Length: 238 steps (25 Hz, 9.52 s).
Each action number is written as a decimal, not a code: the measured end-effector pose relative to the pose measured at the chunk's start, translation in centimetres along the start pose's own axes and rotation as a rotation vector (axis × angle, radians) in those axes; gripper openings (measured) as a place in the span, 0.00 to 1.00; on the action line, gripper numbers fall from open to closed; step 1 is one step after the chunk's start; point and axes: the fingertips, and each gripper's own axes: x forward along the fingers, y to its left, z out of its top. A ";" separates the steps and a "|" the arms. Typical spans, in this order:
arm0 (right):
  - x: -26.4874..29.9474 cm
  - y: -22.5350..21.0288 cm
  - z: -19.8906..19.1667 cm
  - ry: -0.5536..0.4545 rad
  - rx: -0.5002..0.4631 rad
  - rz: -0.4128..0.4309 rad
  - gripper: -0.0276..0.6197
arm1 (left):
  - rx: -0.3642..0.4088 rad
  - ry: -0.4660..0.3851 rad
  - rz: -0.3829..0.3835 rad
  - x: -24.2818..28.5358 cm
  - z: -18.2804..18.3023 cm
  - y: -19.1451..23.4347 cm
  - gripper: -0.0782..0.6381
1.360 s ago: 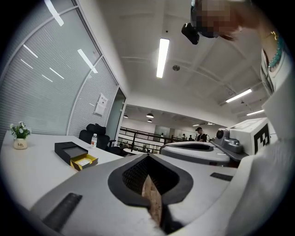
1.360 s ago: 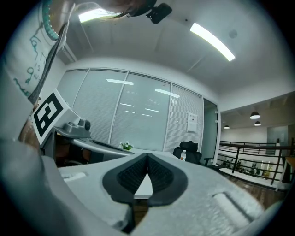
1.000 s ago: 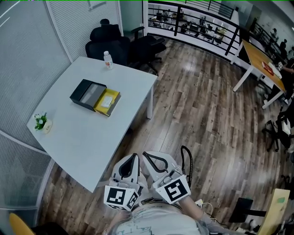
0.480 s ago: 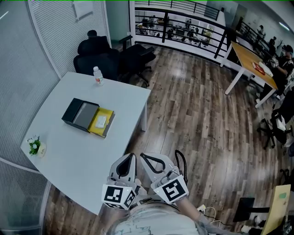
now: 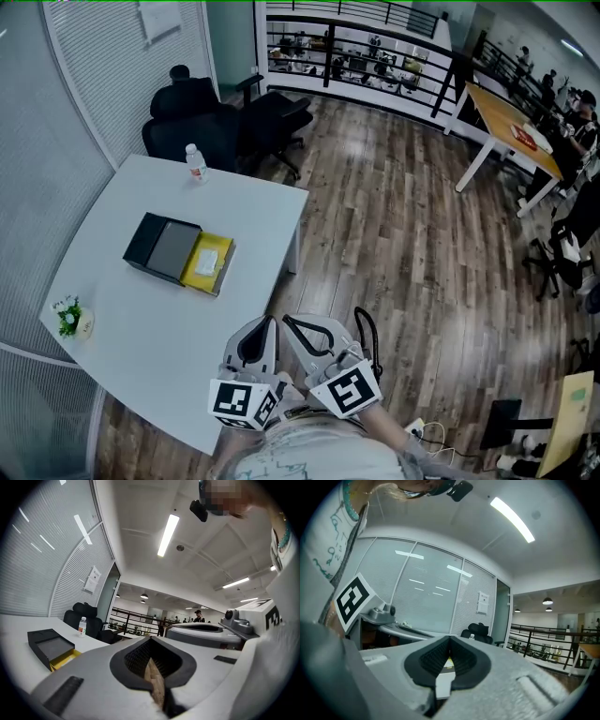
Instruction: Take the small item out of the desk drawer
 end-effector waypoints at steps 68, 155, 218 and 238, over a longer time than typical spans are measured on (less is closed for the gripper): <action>22.4 -14.9 -0.7 -0.112 -0.008 0.516 0.05 | -0.011 -0.088 0.452 18.7 5.0 17.0 0.10; 38.2 -1.6 1.4 -0.159 -0.074 1.125 0.05 | -0.061 -0.201 1.020 8.2 7.8 34.8 0.10; 43.1 5.3 -27.9 0.528 -0.744 1.449 0.05 | -0.222 -0.158 1.049 3.9 3.1 37.5 0.10; 43.3 6.8 -32.2 0.603 -0.995 1.490 0.09 | -0.238 -0.146 1.049 3.2 2.4 37.9 0.10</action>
